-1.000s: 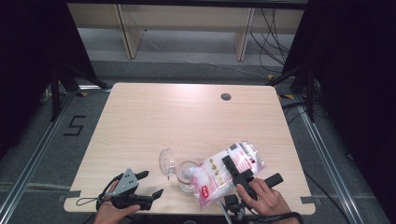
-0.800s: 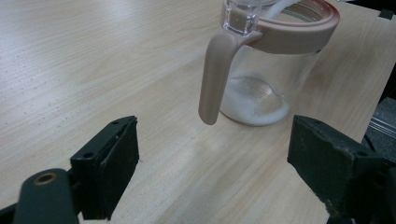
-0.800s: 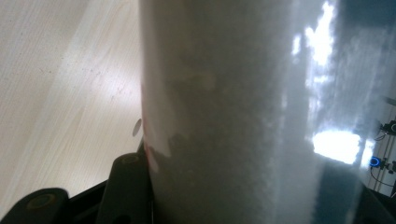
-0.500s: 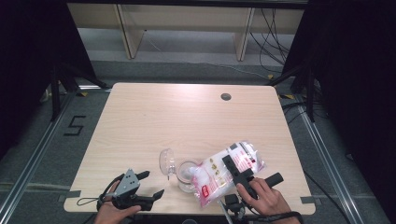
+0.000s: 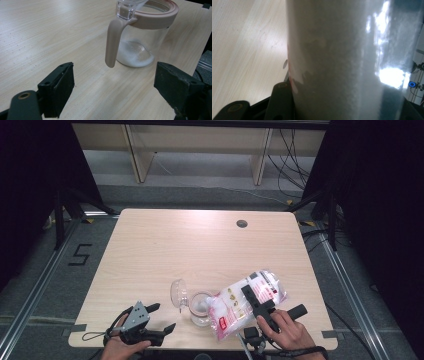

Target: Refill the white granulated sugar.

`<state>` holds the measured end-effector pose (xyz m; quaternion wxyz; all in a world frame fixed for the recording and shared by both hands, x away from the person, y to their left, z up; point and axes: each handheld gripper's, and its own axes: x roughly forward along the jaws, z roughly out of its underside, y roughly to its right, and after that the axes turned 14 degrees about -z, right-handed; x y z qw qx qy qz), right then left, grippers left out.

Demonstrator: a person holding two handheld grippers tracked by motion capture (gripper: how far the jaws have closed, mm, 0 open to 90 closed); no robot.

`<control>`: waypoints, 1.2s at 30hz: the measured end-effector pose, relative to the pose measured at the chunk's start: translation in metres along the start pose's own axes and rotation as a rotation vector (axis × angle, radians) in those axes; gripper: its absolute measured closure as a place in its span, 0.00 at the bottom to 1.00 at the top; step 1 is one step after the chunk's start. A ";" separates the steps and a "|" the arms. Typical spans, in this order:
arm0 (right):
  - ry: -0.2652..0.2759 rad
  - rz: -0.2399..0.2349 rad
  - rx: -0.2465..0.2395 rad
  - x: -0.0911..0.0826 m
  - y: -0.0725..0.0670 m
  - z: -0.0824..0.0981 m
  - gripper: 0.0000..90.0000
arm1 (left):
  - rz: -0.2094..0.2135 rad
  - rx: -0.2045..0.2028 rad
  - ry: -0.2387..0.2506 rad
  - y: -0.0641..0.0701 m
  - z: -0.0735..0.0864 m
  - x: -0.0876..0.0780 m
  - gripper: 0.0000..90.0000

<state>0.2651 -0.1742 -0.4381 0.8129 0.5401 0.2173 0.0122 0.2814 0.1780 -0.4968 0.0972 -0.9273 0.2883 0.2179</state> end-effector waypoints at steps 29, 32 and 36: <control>0.001 0.013 -0.010 0.002 0.005 -0.001 0.60 | -0.007 -0.007 0.001 0.000 0.001 0.000 0.18; 0.003 0.001 -0.012 0.003 0.005 -0.001 0.61 | -0.007 -0.005 -0.003 0.000 0.001 0.001 0.18; -0.016 -0.018 0.063 0.002 -0.001 0.000 0.61 | -0.008 -0.005 -0.004 0.001 0.000 0.001 0.18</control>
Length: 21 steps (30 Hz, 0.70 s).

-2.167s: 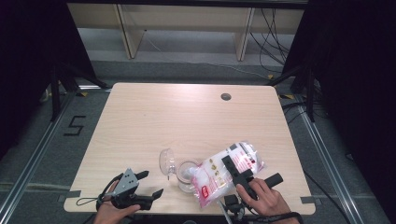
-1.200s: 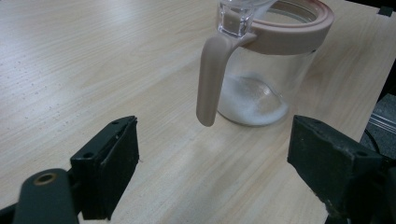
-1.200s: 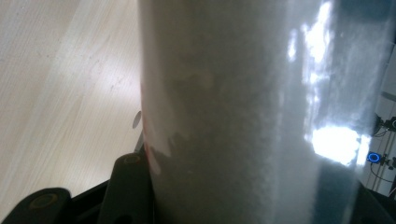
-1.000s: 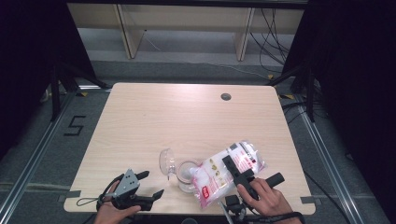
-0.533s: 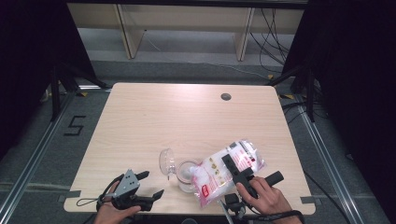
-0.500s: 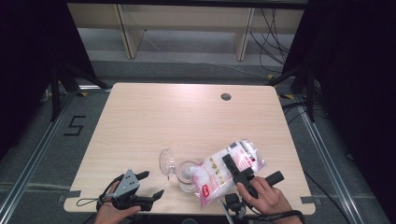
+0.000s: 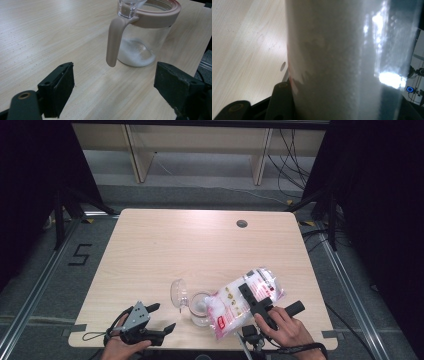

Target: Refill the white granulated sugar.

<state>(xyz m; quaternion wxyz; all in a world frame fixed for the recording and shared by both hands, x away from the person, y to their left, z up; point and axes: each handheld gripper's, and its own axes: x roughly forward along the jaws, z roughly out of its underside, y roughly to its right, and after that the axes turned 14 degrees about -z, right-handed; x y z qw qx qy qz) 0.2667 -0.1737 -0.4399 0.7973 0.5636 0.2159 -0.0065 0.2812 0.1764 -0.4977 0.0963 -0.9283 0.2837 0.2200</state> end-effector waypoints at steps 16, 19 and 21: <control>0.036 0.022 -0.080 -0.003 0.003 -0.002 0.62 | -0.005 0.007 0.001 -0.001 -0.001 0.002 0.18; 0.035 0.022 -0.078 -0.003 0.003 -0.002 0.63 | 0.000 0.009 0.001 -0.001 -0.001 0.002 0.18; 0.042 0.015 -0.072 -0.003 0.004 -0.002 0.63 | -0.001 0.004 0.002 -0.001 -0.001 0.002 0.18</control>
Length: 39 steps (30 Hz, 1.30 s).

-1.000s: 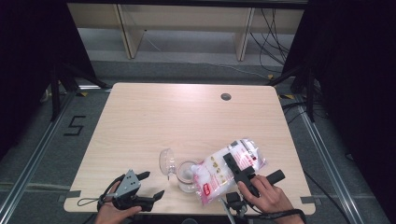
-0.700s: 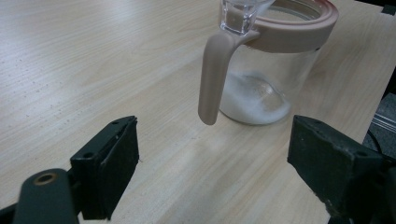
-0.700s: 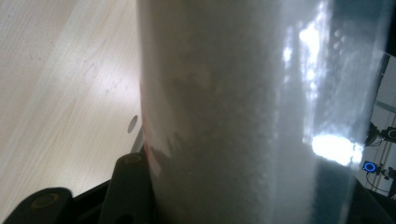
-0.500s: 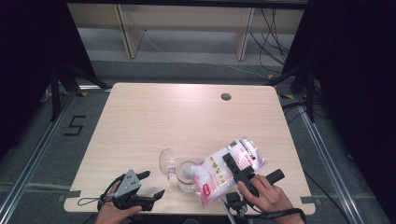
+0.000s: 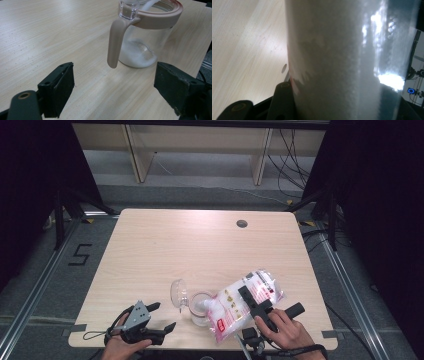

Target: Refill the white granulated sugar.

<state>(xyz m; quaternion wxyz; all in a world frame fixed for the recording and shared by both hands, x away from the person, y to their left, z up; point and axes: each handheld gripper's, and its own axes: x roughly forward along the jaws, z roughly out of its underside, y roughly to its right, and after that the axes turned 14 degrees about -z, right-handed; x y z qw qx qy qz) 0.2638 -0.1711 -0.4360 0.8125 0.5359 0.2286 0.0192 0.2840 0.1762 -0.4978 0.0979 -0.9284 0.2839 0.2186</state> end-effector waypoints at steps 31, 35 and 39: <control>-0.012 0.030 0.009 -0.001 0.002 0.005 0.65 | -0.004 0.010 0.001 -0.001 0.000 -0.002 0.18; -0.008 0.029 -0.005 -0.001 0.004 0.006 0.65 | -0.004 0.008 0.000 -0.001 0.000 -0.002 0.18; -0.010 0.026 0.007 -0.003 0.004 0.006 0.65 | -0.006 0.014 0.000 -0.001 -0.001 -0.002 0.18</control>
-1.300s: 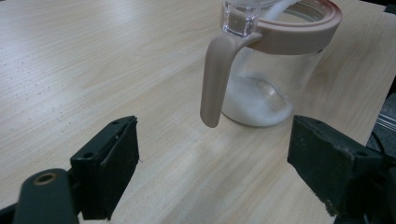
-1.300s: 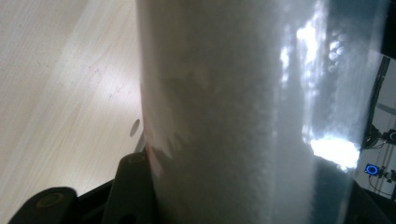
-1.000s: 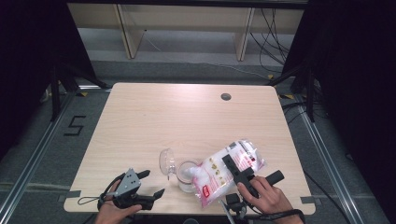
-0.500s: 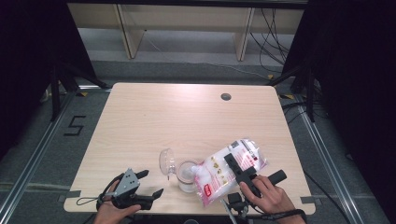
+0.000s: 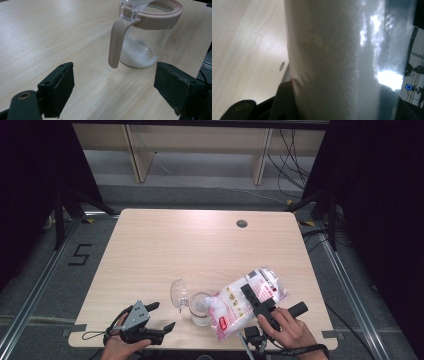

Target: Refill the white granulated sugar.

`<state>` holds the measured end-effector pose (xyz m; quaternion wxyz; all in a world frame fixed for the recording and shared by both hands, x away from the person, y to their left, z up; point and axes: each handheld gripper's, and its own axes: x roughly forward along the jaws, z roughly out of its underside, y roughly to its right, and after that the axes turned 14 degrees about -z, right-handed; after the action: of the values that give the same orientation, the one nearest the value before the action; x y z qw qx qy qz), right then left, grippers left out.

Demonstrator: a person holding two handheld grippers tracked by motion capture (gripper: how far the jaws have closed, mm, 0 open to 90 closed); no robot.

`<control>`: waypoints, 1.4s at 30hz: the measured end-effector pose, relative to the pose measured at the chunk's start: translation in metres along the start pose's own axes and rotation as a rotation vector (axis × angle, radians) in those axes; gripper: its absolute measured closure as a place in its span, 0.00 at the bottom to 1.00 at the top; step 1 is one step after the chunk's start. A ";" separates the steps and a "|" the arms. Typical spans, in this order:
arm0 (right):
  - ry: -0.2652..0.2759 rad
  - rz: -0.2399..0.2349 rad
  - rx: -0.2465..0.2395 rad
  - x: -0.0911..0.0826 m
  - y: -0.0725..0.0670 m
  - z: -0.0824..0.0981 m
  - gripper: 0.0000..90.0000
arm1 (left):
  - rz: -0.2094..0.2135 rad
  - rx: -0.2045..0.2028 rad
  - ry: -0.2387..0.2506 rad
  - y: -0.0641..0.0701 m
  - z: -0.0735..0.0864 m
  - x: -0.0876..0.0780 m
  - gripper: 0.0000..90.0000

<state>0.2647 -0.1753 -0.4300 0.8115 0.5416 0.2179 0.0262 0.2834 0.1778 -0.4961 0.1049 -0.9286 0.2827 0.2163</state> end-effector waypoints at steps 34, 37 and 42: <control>0.030 -0.016 -0.014 0.013 0.002 -0.008 0.66 | 0.000 -0.004 0.006 0.001 0.001 0.001 0.18; 0.018 -0.015 -0.005 0.012 0.002 -0.005 0.66 | -0.001 0.005 -0.002 0.002 0.000 0.000 0.18; -0.002 -0.015 -0.008 0.010 0.001 0.000 0.66 | 0.000 -0.004 0.004 0.002 0.001 0.000 0.18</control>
<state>0.2740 -0.1721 -0.4321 0.8140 0.5369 0.2208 0.0204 0.2819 0.1765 -0.4968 0.1026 -0.9292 0.2826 0.2149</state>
